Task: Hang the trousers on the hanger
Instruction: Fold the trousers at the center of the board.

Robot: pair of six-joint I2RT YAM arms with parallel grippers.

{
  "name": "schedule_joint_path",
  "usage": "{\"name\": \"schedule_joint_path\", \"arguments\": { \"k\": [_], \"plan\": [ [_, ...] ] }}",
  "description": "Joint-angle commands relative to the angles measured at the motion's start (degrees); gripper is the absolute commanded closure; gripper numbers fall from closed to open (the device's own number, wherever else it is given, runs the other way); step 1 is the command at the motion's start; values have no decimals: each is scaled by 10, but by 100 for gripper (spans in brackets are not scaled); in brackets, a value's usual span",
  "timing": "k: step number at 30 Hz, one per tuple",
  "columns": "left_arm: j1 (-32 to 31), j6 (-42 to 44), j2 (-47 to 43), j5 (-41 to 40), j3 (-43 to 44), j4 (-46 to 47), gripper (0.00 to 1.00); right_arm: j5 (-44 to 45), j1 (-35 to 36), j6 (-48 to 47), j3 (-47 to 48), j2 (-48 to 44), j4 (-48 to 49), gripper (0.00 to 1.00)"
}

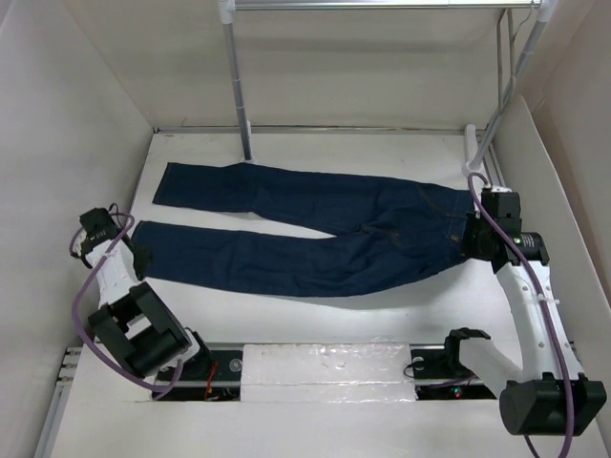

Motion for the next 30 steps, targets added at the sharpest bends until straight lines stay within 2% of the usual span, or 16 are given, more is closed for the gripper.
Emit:
{"name": "schedule_joint_path", "arguments": {
  "k": [1, 3, 6, 9, 18, 24, 28, 30],
  "plan": [
    [9, -6, -21, -15, -13, 1, 71, -47, -23, -16, -24, -13, 51, 100],
    [9, -10, -11, -32, -1, -7, 54, -65, -29, -19, -41, -16, 73, 100],
    [23, -24, 26, -44, -13, 12, 53, -75, -29, -21, -57, -16, 88, 100],
    [70, -28, 70, -1, -25, 40, 54, -92, -29, -26, -64, -16, 98, 100],
    [70, -2, 147, 7, 3, 103, 58, -119, -29, -28, -79, -36, 103, 100],
    [38, 4, 167, 0, 4, 123, 59, -134, -29, -23, -92, -52, 101, 100],
    [38, 1, 212, -7, 2, 114, 67, -126, -34, -17, -76, -49, 97, 100],
    [38, 1, 223, -15, -2, 112, 84, -127, -41, -14, -72, -43, 98, 100]
  ]
}}
